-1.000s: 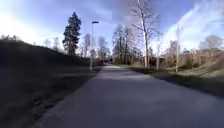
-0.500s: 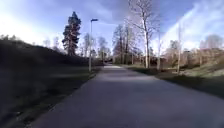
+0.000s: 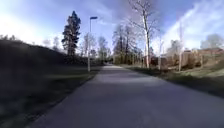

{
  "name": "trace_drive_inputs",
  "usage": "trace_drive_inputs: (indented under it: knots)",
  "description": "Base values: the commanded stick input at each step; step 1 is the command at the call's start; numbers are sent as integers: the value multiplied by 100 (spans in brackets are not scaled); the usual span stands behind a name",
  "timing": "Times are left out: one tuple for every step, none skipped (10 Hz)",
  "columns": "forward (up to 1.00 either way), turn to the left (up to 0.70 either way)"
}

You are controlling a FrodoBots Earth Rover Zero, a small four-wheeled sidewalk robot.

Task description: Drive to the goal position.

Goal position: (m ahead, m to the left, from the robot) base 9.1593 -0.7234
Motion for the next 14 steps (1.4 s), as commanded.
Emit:
trace_drive_inputs:
  knots:
    - [100, 0]
    - [100, 0]
    - [100, 0]
    - [100, 0]
    - [100, 0]
    - [100, 0]
    - [100, 0]
    - [100, 0]
    - [100, 0]
    - [100, 0]
    - [100, 0]
    - [100, 0]
    - [100, 0]
    - [100, 0]
